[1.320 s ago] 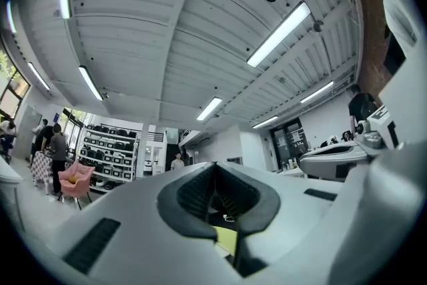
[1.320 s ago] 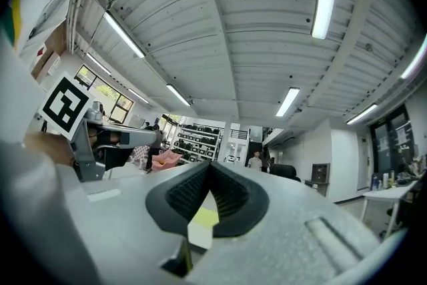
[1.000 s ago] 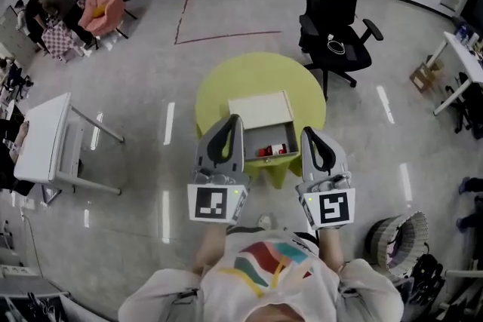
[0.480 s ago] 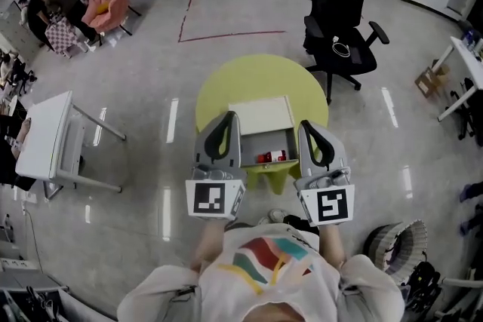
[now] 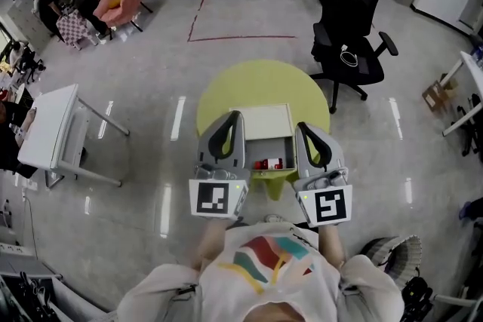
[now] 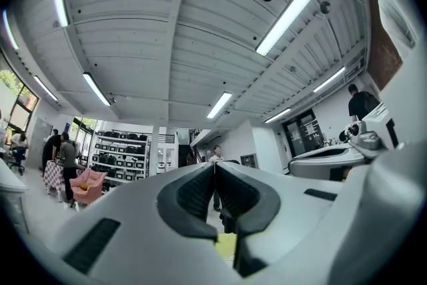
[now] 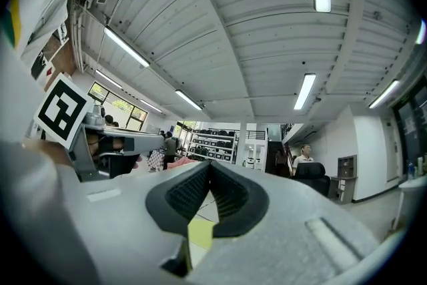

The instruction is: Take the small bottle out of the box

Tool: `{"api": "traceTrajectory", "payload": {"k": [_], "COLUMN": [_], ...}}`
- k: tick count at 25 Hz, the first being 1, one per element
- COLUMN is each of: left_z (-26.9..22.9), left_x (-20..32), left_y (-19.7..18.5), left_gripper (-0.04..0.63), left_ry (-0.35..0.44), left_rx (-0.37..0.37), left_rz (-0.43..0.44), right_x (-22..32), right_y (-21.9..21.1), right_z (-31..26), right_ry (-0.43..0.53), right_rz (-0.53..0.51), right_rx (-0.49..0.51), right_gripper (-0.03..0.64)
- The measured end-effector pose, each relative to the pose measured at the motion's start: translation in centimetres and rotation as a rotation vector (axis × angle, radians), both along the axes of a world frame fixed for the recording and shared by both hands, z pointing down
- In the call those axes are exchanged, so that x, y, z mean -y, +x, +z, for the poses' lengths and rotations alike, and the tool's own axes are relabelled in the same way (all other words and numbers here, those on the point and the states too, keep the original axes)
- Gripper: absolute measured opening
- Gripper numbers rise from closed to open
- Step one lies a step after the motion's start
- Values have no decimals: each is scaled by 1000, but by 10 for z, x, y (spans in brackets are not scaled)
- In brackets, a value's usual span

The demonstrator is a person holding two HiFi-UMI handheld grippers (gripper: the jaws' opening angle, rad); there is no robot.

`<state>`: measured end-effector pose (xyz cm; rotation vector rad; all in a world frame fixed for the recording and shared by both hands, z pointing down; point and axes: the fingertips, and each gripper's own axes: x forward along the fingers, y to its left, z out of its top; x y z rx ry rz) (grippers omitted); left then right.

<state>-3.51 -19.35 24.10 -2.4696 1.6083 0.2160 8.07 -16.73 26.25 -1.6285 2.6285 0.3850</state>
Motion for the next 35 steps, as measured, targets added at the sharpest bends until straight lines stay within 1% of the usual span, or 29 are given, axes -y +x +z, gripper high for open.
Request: {"api": "traceTrajectory", "payload": {"k": [5, 9, 11, 14, 17, 18, 19, 20, 22, 24, 25, 26, 28, 30, 33, 35], "left_z": [-2, -4, -5, -3, -7, -7, -5, -2, 6, 12, 15, 17, 22, 27, 38, 47], "left_x": [3, 2, 2, -1, 0, 0, 0, 0, -3, -7, -10, -11, -12, -12, -16, -19], "left_y": [7, 7, 4, -1, -8, -11, -14, -16, -21, -24, -26, -29, -34, -37, -42, -45], "left_gripper": [17, 17, 17, 17, 17, 17, 18, 18, 18, 18, 18, 18, 18, 18, 20, 20], "left_ry": [-5, 2, 5, -22, -12, -6, -6, -12, -26, -38, -45, -51, -60, -62, -76, -97], "left_rx": [17, 33, 38, 50, 47, 39, 35, 37, 49, 50, 46, 43, 45, 56, 67, 78], "left_rz": [-4, -13, -24, -40, -66, -76, -87, -98, -117, -133, -140, -148, -165, -183, -208, -228], "right_x": [6, 10, 11, 10, 15, 18, 21, 23, 28, 31, 32, 34, 38, 41, 37, 31], "right_y": [5, 12, 14, 14, 10, 7, 3, -1, -8, -17, -22, -28, -41, -54, -69, -75], "right_z": [-5, -8, -9, -14, -18, -17, -15, -11, -5, 3, 8, 15, 34, 58, 105, 136], "right_ry": [11, 23, 25, 37, 45, 45, 37, 20, -16, -52, -72, -94, -140, -173, -239, -314], "right_rz": [-13, 6, 9, -6, -62, -94, -131, -170, -248, -321, -356, -390, -464, -550, -703, -801], "right_rx": [9, 59, 69, 59, -4, -26, -45, -57, -68, -94, -122, -161, -261, -381, -576, -665], "right_gripper": [5, 5, 5, 5, 5, 20, 67, 99, 121, 124, 124, 139, 189, 239, 253, 253]}}
